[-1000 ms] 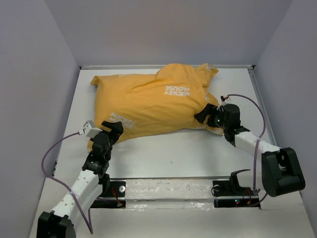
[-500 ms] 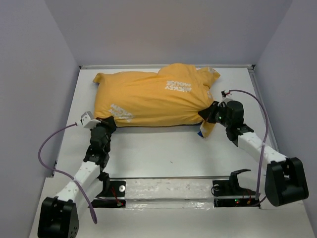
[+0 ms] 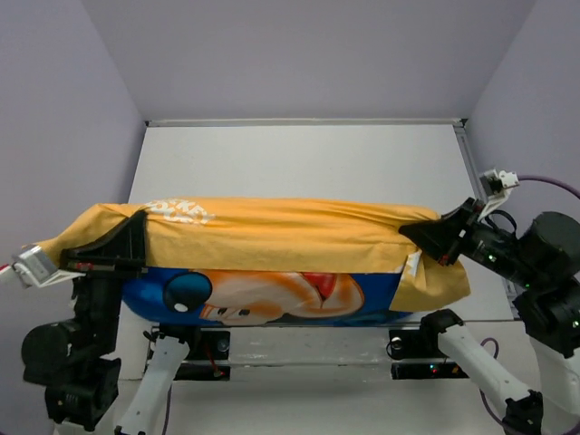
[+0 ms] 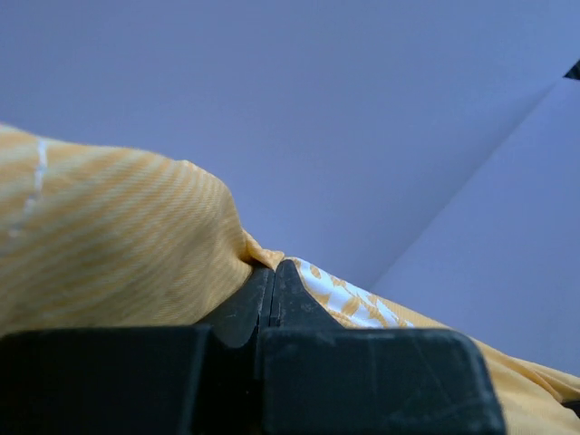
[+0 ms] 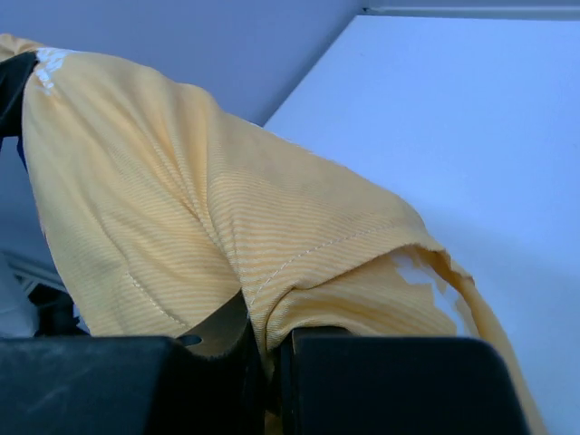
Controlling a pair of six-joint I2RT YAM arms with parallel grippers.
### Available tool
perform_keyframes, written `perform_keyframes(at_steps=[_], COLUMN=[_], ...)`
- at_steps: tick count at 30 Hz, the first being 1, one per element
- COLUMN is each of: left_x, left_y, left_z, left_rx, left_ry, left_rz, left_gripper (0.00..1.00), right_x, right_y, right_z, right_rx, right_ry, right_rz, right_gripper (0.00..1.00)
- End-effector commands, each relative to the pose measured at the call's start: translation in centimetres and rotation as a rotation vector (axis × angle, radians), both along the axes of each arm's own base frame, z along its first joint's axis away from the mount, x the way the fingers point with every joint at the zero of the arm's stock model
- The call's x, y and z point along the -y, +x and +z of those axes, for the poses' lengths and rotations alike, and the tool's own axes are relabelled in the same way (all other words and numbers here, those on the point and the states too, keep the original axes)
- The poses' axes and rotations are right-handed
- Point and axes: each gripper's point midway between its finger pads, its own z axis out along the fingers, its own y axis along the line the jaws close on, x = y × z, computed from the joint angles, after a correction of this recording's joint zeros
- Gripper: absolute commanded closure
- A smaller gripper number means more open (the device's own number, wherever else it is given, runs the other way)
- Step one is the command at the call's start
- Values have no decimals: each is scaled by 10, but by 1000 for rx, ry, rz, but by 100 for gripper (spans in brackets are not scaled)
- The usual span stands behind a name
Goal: Put the pillow into the pillowcase
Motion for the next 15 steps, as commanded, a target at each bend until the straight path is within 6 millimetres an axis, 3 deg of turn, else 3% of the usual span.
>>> perform_keyframes(at_steps=[1, 2, 3, 5, 6, 7, 8, 9, 10, 11, 12, 13, 14, 15], left_x=[12, 13, 12, 19, 26, 32, 40, 48, 45, 46, 50, 53, 54, 54], left_y=[-1, 3, 15, 50, 72, 105, 128, 161, 181, 198, 231, 232, 262, 284], left_z=[4, 2, -9, -22, -44, -60, -100, -118, -137, -164, -178, -168, -191, -162], left_rx=[-108, -122, -156, -207, -264, -313, -402, -433, -471, -524, -530, -511, -574, -520], left_ry=[101, 104, 107, 136, 153, 159, 155, 159, 131, 123, 117, 111, 104, 89], left_rz=[-59, -58, -41, -39, -52, -52, -68, -71, -36, -36, -43, -68, -63, -68], left_gripper=[100, 100, 99, 100, 100, 100, 86, 75, 54, 47, 43, 38, 22, 13], right_x=[-4, -5, -7, -18, -23, -29, -33, -38, -36, -35, -27, -19, -12, -8], right_y=[-33, -23, 7, 43, 68, 104, 127, 162, 186, 204, 228, 252, 292, 307], right_z=[29, 25, 15, -14, -20, -50, -56, -93, -105, -116, -120, -131, -145, -146], right_rx=[0, -6, -46, -129, -123, -225, -222, -329, -376, -413, -415, -437, -477, -493], right_ry=[22, 11, -12, -49, -49, -76, -65, -74, -49, -38, -2, 11, 18, 27], right_rz=[95, 81, 36, 35, 17, -8, 5, 6, -5, 9, 26, -12, -49, -53], right_gripper=[100, 100, 100, 100, 100, 100, 100, 98, 93, 86, 79, 67, 49, 41])
